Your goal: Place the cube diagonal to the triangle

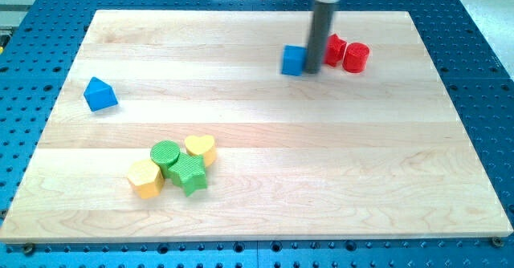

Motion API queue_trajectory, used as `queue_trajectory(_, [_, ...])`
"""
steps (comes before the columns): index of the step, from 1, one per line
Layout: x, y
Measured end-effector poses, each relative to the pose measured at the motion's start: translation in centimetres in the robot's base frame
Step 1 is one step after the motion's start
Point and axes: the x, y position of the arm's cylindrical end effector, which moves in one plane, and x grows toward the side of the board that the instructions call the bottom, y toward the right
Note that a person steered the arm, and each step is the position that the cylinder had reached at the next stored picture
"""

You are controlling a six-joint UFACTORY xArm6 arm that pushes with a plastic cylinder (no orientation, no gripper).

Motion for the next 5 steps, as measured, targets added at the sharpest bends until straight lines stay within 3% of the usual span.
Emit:
queue_trajectory(1, [0.3,-10.9])
queue_trajectory(2, [0.3,-5.2])
queue_trajectory(3, [-2.2,-5.8])
queue_trajectory(4, [-2.5,-14.1])
queue_trajectory(5, [-3.3,-14.2])
